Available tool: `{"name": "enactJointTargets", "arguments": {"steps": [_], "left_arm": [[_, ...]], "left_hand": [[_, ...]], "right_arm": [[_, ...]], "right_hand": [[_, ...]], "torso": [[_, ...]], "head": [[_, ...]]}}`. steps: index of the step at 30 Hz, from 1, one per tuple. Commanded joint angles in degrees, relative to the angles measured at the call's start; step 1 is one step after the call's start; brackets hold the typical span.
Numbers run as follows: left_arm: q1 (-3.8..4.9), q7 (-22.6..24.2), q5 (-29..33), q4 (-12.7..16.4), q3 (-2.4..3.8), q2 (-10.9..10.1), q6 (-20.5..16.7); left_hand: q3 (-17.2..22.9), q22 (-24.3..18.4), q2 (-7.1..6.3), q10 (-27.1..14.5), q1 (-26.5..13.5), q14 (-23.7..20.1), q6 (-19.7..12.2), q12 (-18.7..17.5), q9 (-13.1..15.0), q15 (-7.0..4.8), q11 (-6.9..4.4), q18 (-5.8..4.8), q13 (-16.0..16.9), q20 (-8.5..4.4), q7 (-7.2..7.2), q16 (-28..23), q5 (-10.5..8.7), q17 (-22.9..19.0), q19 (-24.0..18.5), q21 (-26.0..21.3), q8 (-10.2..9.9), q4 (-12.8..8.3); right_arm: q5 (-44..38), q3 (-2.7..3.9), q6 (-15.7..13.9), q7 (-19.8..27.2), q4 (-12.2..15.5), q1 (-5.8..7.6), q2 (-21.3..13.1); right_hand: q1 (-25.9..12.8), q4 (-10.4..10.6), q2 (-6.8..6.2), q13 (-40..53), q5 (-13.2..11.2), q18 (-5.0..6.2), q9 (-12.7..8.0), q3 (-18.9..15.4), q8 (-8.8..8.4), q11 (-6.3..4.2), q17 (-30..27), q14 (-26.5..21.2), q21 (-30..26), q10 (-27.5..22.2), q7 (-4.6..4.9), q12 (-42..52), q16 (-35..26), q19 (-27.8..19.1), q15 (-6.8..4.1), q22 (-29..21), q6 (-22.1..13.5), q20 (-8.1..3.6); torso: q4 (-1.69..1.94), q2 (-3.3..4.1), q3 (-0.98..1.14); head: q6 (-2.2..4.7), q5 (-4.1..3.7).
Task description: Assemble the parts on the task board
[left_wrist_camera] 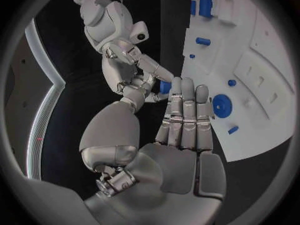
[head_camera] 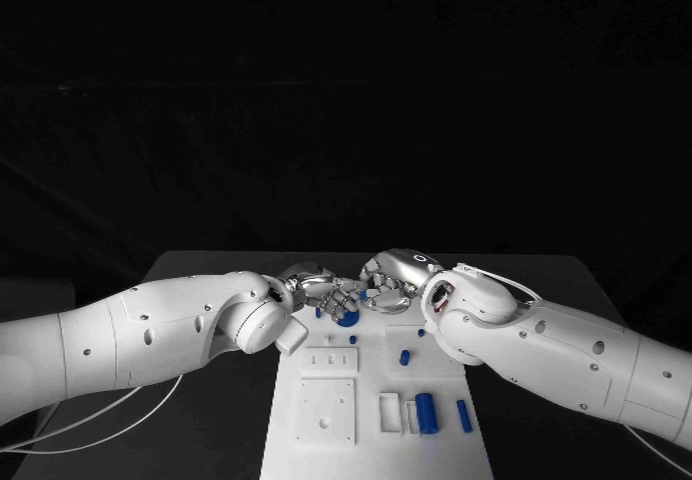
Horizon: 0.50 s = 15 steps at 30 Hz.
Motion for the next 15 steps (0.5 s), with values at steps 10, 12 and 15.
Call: {"name": "enactJointTargets", "arguments": {"steps": [10,12,15], "left_arm": [[0.00,-0.1,-0.6,0.1,0.04,0.2,1.2],[0.00,0.0,-0.6,0.1,0.04,0.2,1.4],[0.00,0.0,-0.5,0.1,0.04,0.3,1.8]], "left_hand": [[-0.1,0.4,0.38,-0.3,1.0,-0.4,0.5,0.6,0.1,0.00,-0.39,0.63,0.5,-0.09,0.13,0.3,-0.20,0.1,-0.4,0.3,0.0,-0.6],[-0.1,0.4,0.44,-0.3,1.1,-0.4,0.5,0.6,0.1,0.00,-0.40,0.63,0.5,-0.09,0.13,0.3,-0.19,0.1,-0.4,0.3,0.0,-0.6],[-0.1,0.4,0.66,-0.3,1.3,-0.4,0.6,0.7,0.1,0.00,-0.43,0.63,0.6,-0.09,0.10,0.3,-0.16,0.1,-0.4,0.3,0.0,-0.7]], "right_arm": [[-0.8,-0.05,1.0,0.7,-0.2,-0.14,0.7],[-0.8,-0.10,1.0,0.7,-0.2,-0.20,0.8],[-0.8,-0.15,1.0,0.7,-0.3,-0.26,1.1]], "right_hand": [[0.1,0.2,-0.37,0.1,0.3,6.56,1.9,0.2,0.20,-0.14,0.1,-0.1,0.3,0.2,1.28,-0.1,-0.3,0.2,-0.38,0.5,2.3,-0.28],[0.1,0.2,-0.38,0.1,0.4,6.56,1.9,0.2,0.20,-0.14,0.1,-0.1,0.3,0.2,1.28,-0.1,-0.3,0.2,-0.38,0.5,2.3,-0.28],[0.1,0.2,-0.39,0.1,0.4,6.56,1.9,0.2,0.21,-0.14,0.1,-0.1,0.3,0.2,1.28,-0.1,-0.3,0.2,-0.38,0.5,2.3,-0.28]], "torso": [[-0.02,0.07,-0.02],[-0.03,0.08,-0.02],[-0.03,0.08,-0.04]], "head": [[0.01,0.05],[-0.02,0.04],[-0.05,0.01]]}}
